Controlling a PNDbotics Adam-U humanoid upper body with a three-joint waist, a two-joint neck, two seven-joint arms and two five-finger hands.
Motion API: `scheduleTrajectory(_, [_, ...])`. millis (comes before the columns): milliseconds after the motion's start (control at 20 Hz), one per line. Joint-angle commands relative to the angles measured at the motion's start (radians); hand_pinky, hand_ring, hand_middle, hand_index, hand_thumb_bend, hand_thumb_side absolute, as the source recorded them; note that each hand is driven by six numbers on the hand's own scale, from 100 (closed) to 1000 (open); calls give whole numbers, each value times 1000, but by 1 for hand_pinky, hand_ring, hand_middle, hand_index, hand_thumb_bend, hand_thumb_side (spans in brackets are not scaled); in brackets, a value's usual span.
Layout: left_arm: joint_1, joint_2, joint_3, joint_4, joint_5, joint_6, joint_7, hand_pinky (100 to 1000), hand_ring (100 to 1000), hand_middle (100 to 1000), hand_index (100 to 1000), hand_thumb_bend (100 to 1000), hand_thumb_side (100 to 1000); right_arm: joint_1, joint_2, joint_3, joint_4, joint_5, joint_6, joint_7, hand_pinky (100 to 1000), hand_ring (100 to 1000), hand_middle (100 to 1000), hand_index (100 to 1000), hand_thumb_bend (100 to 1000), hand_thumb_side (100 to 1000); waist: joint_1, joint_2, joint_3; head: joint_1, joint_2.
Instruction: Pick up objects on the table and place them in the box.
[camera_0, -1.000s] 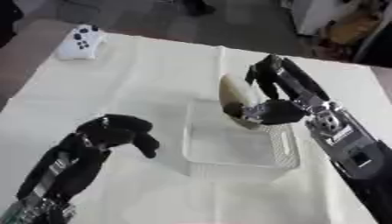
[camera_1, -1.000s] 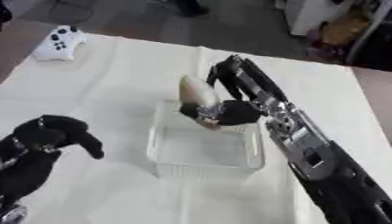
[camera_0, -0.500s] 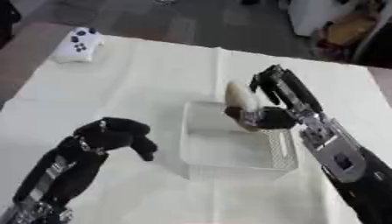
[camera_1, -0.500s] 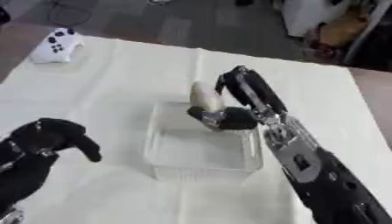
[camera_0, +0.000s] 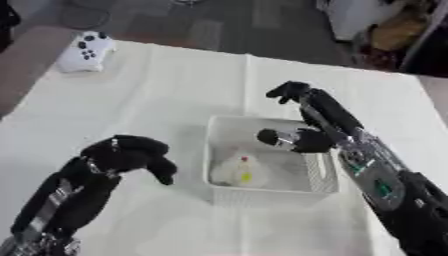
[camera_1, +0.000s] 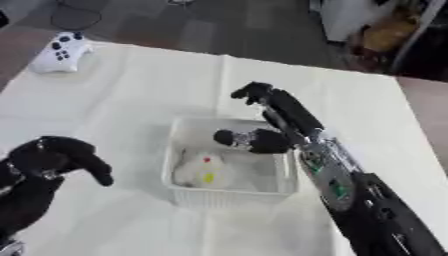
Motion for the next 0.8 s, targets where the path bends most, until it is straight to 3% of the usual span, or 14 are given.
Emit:
scheduleTrajectory(50, [-8, 9, 7, -19, 3, 1, -2, 558, 718, 812, 870, 577, 718, -15, -7, -5, -11, 2, 10, 39, 583, 752, 808, 877, 861, 1000, 9, -18, 0, -8, -14])
scheduleTrajectory(300, [-9, 9, 8, -19, 3, 2, -2, 558, 718, 813, 870, 579, 717, -13, -9, -5, -19, 0, 18, 54, 589, 753, 815, 883, 848, 1000, 9, -18, 0, -8, -17])
scheduleTrajectory(400, [-8, 9, 10, -19, 3, 2, -1, 558, 718, 813, 870, 579, 717, -11, -16, -11, -25, -8, 16, 43, 571, 744, 804, 876, 832, 1000, 8, -18, 0, -1, -31])
scheduleTrajectory(450, [-8, 10, 11, -19, 2, 2, 0, 558, 718, 813, 870, 579, 717, -9, -23, -16, -32, -20, 14, 30, 556, 736, 796, 869, 772, 1000, 8, -19, 0, 6, -48])
scheduleTrajectory(500, [-6, 11, 12, -19, 1, 3, 1, 557, 718, 813, 870, 578, 719, -8, -34, -22, -45, -37, 11, 9, 530, 721, 778, 855, 794, 1000, 7, -19, -1, 15, -74])
scheduleTrajectory(550, [-4, 12, 13, -19, -1, 4, 2, 557, 718, 813, 870, 577, 719, -8, -48, -31, -66, -63, 5, -19, 453, 684, 745, 827, 761, 1000, 5, -19, -2, 25, -112])
scheduleTrajectory(600, [-3, 13, 14, -19, -3, 4, 3, 557, 718, 813, 870, 578, 719, -6, -66, -41, -98, -101, -7, -60, 357, 638, 709, 797, 727, 1000, 4, -20, -4, 32, -154])
scheduleTrajectory(650, [-2, 14, 15, -19, -5, 5, 5, 558, 718, 813, 870, 580, 716, -1, -87, -50, -136, -145, -22, -106, 176, 555, 625, 732, 670, 1000, 3, -20, -5, 38, -193])
scheduleTrajectory(700, [0, 16, 17, -19, -6, 5, 8, 558, 718, 813, 870, 580, 715, 8, -118, -61, -183, -193, -39, -158, 100, 474, 573, 687, 636, 1000, 1, -22, -7, 41, -235])
scheduleTrajectory(800, [3, 22, 20, -19, -8, 5, 12, 558, 718, 813, 869, 580, 716, 41, -187, -80, -291, -304, -72, -258, 100, 324, 433, 600, 589, 1000, -3, -25, -12, 37, -309])
